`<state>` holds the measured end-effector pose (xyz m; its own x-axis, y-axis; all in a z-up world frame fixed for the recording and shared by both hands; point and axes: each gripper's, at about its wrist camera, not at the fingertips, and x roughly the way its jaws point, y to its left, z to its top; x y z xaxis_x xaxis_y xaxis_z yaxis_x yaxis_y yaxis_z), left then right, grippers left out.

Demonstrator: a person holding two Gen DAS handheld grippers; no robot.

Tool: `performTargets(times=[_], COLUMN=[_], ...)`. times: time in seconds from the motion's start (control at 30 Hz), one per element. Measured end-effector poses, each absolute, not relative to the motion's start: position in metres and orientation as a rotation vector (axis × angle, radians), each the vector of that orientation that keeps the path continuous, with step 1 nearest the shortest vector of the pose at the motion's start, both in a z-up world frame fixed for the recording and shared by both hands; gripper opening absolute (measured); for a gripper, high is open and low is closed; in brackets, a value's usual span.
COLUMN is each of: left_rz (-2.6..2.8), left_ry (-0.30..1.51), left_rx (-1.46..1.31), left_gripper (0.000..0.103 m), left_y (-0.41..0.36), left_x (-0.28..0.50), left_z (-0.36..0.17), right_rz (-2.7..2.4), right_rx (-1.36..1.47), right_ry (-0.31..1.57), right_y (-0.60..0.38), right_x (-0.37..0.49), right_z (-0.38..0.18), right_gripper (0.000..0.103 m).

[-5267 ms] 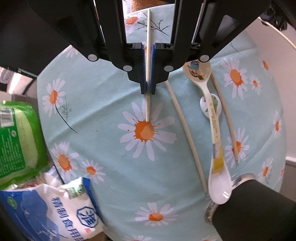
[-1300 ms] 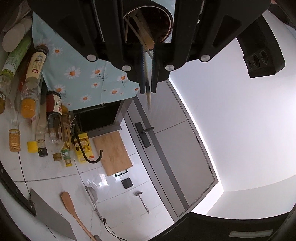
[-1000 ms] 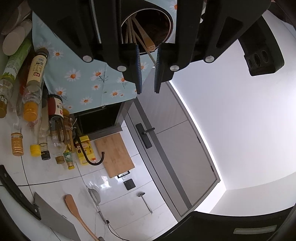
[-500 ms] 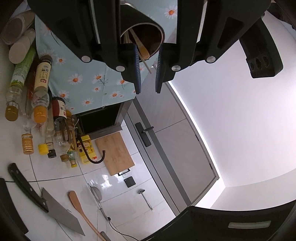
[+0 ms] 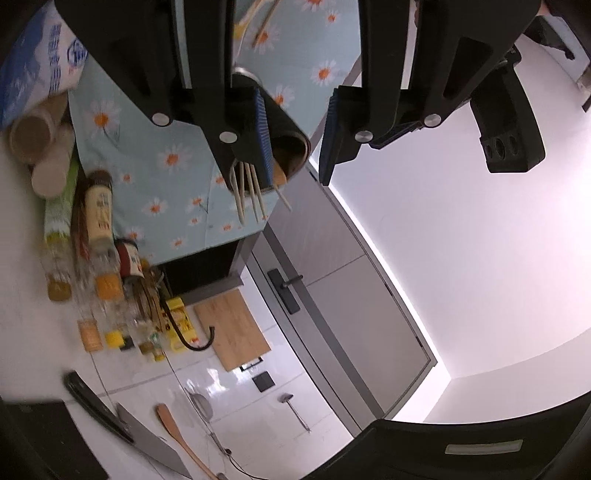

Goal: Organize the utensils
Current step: 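Move both open tools back down to the utensils on the tablecloth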

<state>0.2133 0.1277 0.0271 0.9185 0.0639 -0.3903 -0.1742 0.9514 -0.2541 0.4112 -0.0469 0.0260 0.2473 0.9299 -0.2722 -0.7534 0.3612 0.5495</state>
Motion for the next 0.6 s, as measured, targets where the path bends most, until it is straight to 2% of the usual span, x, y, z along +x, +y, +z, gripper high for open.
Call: performTargets(times=[0.6], left_rz=[0.129], left_ry=[0.518], left_rx=[-0.374], left_gripper=[0.016], left_y=[0.105], left_x=[0.18], left_z=[-0.021], right_rz=[1.184], right_rx=[0.308], right_ry=[0.836], right_y=[-0.072], right_x=[0.38], right_z=[-0.04], right_gripper=[0.027])
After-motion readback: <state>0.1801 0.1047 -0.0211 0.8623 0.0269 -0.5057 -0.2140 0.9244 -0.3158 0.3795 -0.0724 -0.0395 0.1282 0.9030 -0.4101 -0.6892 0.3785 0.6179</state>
